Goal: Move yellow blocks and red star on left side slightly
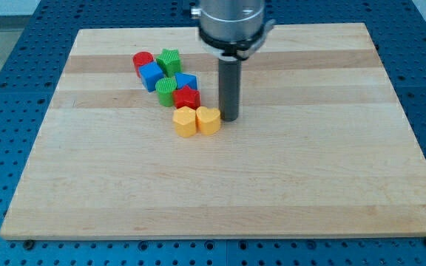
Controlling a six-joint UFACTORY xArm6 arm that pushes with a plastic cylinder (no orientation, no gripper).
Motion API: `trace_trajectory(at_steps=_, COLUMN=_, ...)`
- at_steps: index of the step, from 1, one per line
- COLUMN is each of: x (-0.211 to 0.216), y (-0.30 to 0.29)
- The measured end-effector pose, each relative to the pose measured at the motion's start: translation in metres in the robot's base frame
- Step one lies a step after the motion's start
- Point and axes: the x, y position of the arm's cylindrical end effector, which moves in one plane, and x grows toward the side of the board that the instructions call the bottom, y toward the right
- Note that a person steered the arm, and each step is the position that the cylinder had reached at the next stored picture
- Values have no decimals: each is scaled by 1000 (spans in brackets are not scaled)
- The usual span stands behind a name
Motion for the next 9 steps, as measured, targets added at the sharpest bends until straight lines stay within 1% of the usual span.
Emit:
trace_trajectory(at_steps=1, x=0, y=-14)
trace_trajectory(at_steps=2, x=0, y=14)
trace_trajectory(at_steps=3, x=23, y=47)
trace_trajectory(at_steps=4, x=63, y=48)
trace_trajectory(at_steps=5, x=70, y=26)
trace_trajectory(at_steps=7, x=68, y=-34)
trace_trajectory(at_steps=8, x=65, y=-31)
trace_trajectory(at_steps=9, x=65, y=21)
